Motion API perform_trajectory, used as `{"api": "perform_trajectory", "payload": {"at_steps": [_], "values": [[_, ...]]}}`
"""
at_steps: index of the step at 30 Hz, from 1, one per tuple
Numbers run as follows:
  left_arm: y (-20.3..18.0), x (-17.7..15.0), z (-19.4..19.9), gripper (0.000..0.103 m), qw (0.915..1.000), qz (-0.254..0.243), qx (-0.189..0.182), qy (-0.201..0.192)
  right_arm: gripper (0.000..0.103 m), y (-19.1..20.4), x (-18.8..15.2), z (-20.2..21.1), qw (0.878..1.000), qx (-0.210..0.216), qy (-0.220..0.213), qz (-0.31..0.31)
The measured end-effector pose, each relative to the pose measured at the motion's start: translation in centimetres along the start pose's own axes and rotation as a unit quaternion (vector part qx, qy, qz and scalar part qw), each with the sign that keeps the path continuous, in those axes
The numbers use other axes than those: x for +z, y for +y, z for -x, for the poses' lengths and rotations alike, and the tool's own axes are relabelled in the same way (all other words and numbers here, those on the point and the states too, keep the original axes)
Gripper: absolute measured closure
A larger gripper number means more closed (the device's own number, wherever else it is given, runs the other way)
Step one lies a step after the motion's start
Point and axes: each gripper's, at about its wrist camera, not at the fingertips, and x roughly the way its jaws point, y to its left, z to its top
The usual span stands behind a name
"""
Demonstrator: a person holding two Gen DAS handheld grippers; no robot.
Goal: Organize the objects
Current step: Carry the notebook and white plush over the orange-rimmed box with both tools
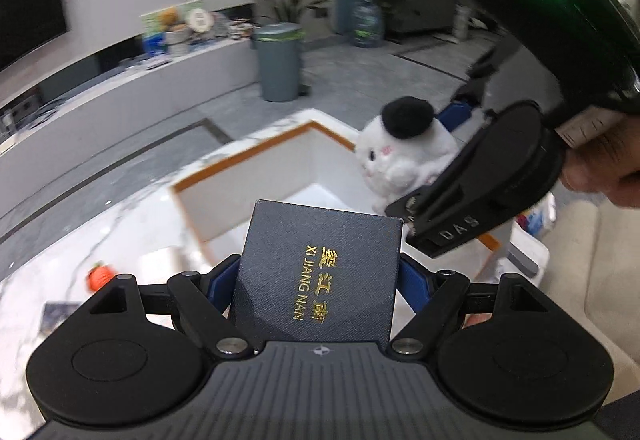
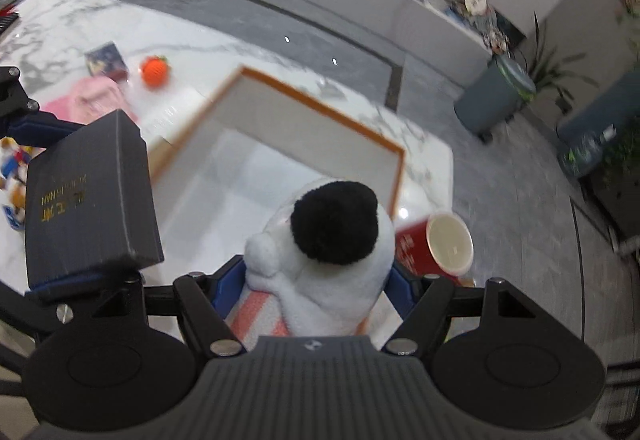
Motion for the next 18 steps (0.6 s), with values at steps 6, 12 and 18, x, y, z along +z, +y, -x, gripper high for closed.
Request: {"api": "perform_trajectory", "payload": {"at_steps": [6,12,18], "values": [[-0.7,-0.7,-3.8,0.01,0.9984,-0.041,-0.004,0.038,0.03,-2.3,-1.7,-2.5,1.0,0.008,0.016,-0.015],[-1.3,-1.7,-5.7,0.01,0.9927,-0.09,-0.018,0.078,0.03,-1.8,-1.8,-3.7,0.999,0.037,0.018,0.011],[-2.0,-2.4,-6.7,0.01,0.9894,-0.099,-0.018,0.104,0.03,0.5,-1.6,-5.8,0.996,0.054,0.044,0.062]]}}
